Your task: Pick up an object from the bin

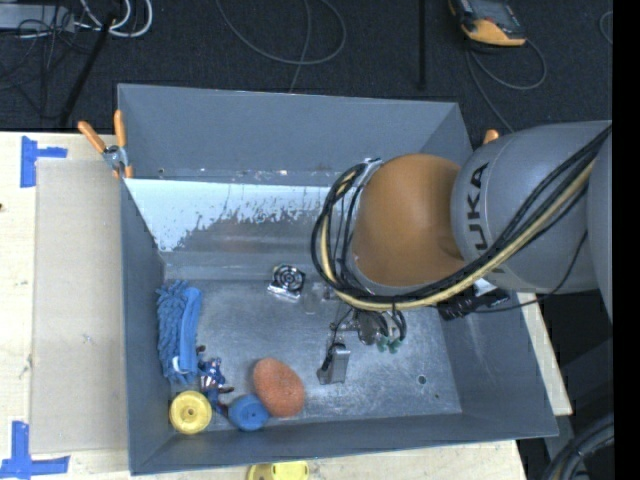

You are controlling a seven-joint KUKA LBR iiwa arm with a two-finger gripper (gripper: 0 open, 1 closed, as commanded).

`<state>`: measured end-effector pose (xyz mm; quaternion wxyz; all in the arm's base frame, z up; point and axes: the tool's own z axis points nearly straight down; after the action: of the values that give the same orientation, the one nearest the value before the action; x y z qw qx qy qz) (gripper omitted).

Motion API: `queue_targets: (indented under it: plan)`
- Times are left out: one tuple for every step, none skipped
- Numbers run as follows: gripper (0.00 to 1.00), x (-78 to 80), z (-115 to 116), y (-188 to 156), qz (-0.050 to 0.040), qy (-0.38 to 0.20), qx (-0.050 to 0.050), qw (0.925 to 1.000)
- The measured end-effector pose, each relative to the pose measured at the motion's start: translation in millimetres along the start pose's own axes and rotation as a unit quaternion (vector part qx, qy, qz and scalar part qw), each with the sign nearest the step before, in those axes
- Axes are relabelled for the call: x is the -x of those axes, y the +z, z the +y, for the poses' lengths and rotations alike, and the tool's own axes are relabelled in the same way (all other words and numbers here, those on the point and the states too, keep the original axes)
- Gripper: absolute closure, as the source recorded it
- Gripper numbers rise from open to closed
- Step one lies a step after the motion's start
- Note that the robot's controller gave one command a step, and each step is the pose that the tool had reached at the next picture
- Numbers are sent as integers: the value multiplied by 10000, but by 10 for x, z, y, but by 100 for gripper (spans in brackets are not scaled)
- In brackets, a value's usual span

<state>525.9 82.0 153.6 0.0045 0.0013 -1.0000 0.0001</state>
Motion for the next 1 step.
queue_targets:
  plan:
    - [0, 8, -1, -28, -22, 4, 2, 10000]
